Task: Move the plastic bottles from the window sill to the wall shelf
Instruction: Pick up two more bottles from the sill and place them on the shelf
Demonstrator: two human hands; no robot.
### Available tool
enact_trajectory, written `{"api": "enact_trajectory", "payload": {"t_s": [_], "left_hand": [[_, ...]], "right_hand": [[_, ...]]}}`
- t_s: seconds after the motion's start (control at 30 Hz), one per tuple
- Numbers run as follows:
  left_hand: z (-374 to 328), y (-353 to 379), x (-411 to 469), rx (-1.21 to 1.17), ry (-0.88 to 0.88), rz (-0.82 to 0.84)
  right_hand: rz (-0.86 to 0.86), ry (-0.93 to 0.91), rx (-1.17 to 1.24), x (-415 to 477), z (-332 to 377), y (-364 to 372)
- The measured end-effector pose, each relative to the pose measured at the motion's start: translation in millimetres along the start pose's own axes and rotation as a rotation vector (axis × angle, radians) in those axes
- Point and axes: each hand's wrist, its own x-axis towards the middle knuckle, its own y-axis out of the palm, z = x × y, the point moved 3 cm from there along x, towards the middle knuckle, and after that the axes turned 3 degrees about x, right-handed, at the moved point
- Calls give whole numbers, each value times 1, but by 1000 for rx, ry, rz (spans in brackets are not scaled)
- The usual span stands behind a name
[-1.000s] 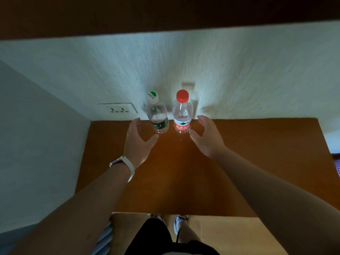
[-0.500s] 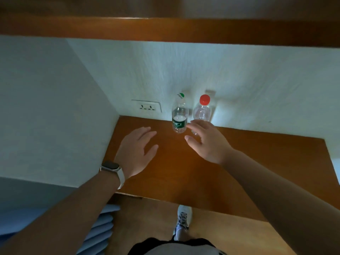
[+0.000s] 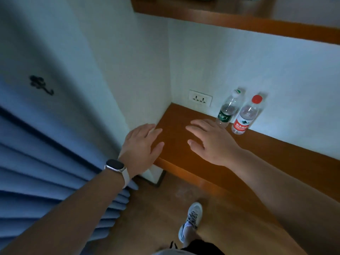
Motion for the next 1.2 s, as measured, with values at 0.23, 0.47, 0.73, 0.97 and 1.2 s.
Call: {"api": "enact_trajectory", "payload": {"t_s": [0.23,0.47,0.73,0.97,1.2], "left_hand": [[52,-49,-125,76,-133,-92],[94,-90,-219,199,-322,-210],[113,-126,-295,326,-563,-335],[96,-139,-344,456,-809,-319],[63,-141,-377,535,-1087,-263]], "right_hand": [[-24,-257,-22,4,120,0],[-55,-503,11,16,217,1],[-100,-827,92,44,307,4],[-98,-1107,159,55,368,6],[-70,-1333,248,50,406,12]]}}
